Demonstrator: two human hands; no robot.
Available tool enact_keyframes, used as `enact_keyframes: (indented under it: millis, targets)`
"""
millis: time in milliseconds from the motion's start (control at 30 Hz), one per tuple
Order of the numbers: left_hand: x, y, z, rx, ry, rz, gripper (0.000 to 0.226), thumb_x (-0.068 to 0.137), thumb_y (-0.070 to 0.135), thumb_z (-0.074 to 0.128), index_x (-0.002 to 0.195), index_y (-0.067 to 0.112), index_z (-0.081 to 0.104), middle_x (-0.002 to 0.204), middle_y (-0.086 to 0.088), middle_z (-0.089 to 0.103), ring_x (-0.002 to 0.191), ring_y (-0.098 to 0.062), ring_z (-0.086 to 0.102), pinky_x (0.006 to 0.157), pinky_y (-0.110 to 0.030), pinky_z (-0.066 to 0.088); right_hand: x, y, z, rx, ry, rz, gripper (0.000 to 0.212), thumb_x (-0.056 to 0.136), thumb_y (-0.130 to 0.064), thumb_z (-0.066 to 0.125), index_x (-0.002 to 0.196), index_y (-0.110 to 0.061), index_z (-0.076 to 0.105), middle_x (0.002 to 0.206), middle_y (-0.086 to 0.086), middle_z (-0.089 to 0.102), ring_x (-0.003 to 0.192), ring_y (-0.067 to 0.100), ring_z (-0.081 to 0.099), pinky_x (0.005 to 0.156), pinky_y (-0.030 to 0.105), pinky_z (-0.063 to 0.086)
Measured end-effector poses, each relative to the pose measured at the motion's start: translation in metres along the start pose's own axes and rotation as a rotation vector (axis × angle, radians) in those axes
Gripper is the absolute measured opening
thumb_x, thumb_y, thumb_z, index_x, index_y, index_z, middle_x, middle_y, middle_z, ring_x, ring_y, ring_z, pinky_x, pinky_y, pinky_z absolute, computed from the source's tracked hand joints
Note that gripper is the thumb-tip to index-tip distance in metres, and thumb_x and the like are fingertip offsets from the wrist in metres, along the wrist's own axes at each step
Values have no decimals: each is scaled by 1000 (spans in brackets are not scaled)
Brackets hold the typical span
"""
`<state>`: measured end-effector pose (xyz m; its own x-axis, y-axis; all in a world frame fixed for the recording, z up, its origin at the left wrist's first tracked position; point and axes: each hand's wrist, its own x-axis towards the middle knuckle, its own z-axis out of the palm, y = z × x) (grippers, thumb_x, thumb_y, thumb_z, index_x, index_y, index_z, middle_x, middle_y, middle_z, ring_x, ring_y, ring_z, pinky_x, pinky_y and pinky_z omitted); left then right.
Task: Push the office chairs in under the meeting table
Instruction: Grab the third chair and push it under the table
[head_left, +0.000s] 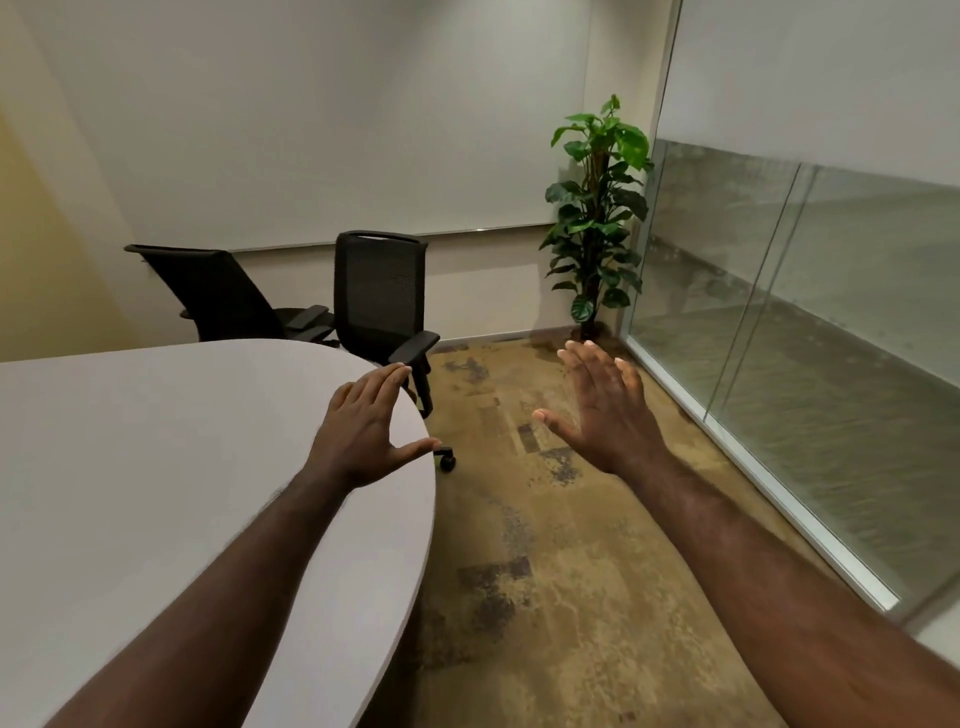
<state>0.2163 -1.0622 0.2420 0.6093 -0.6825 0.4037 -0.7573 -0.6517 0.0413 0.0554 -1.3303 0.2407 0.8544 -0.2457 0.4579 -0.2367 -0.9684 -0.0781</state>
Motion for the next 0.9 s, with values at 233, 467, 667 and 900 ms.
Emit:
enact_keyframes:
  millis: [233,467,667,900]
  targets:
    - [69,-20,63,-23,-66,-34,109,68,91,29,147,17,31,152,-7,38,139,-28,36,112,-47,28,52,35,65,45,-72,29,89,83,-73,24,152,-17,18,160,5,18,147,24,13,115,51,12]
    - [144,-32,129,3,-126,-129,112,66,94,26,149,19,28,155,-6,35,141,-28,33,113,-50,27,141,98,136,110,-125,-32,88,83,-72,26,151,-17,20,159,5,20,146,25,14,114,52,13]
    - [206,-30,184,-4,-135,-236,110,68,93,28,149,19,28,155,-5,33,142,-26,33,113,-49,28,212,168,188,126,-190,-96,87,84,-73,25,151,-18,18,159,4,20,146,23,14,114,51,14]
    - [270,-42,230,-9,-161,-332,108,68,91,31,151,21,23,157,-3,30,143,-25,29,115,-48,25,288,203,244,150,-250,-183,85,85,-72,31,151,-20,18,159,2,21,146,21,14,115,50,11]
